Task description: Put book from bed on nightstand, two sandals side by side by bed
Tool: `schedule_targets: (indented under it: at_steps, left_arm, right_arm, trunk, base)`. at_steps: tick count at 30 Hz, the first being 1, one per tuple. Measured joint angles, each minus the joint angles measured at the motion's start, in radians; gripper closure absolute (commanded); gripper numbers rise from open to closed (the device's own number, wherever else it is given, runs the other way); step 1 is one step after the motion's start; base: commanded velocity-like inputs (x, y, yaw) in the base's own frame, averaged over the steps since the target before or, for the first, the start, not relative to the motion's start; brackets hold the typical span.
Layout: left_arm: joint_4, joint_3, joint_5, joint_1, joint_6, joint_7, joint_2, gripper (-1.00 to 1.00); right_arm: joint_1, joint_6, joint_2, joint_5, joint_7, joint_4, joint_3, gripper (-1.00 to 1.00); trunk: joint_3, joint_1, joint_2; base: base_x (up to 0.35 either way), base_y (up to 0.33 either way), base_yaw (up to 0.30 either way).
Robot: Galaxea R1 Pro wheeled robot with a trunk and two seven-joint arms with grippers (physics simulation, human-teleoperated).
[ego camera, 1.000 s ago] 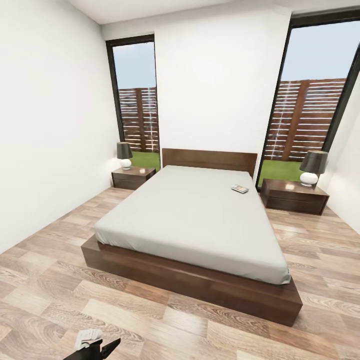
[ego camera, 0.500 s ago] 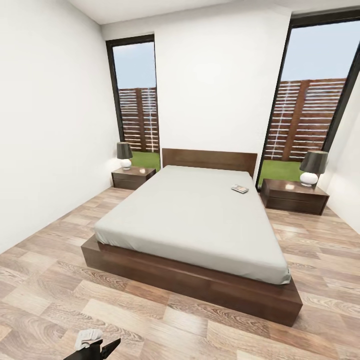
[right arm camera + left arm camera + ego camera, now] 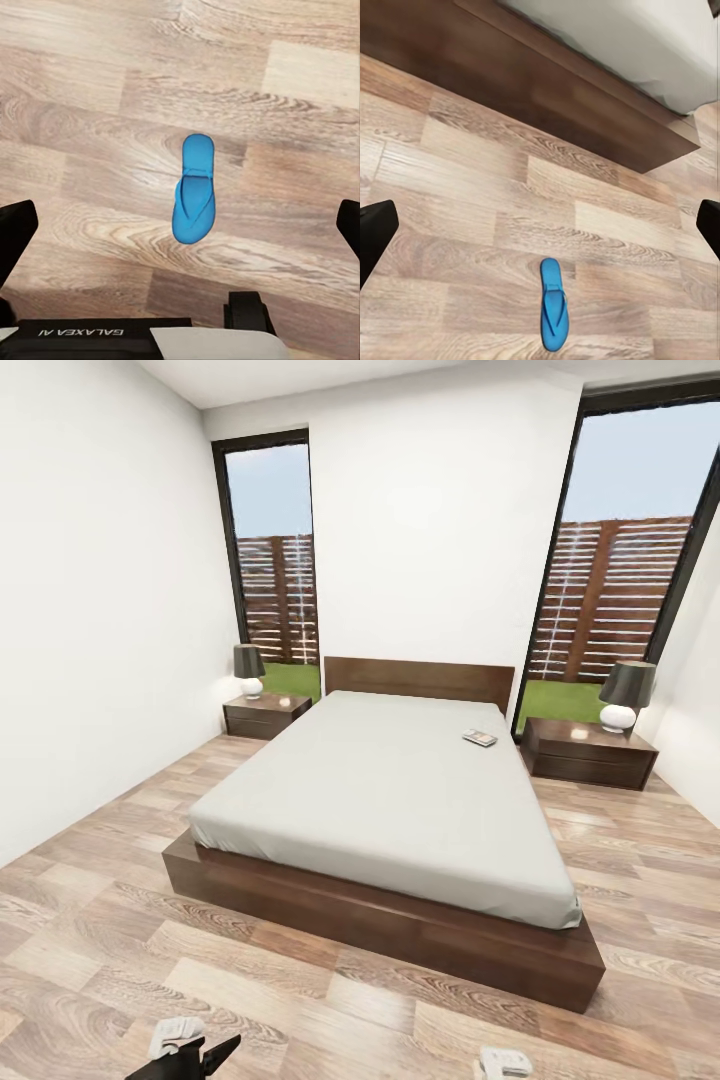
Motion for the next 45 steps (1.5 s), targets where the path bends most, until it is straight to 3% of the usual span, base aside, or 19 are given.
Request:
schedule_targets:
  at_steps: [13, 45]
  left_arm:
    - [0.000, 0.000, -0.001, 0.000, 0.000, 0.002, 0.000, -1.00]
    - [0.000, -0.001, -0.002, 0.000, -0.001, 0.003, -0.005, -1.00]
  right_arm:
    - [0.000, 0.000, 0.000, -0.002, 0.000, 0.003, -0.002, -1.00]
    - [0.000, 0.000, 0.003, -0.002, -0.004, 0.005, 0.000, -1.00]
  trunk:
    - [0.000, 0.000, 0.000]
    - [-0.100, 0.123, -0.224]
  base:
    - [0.000, 0.000, 0.000]
    - [0.000, 0.000, 0.000]
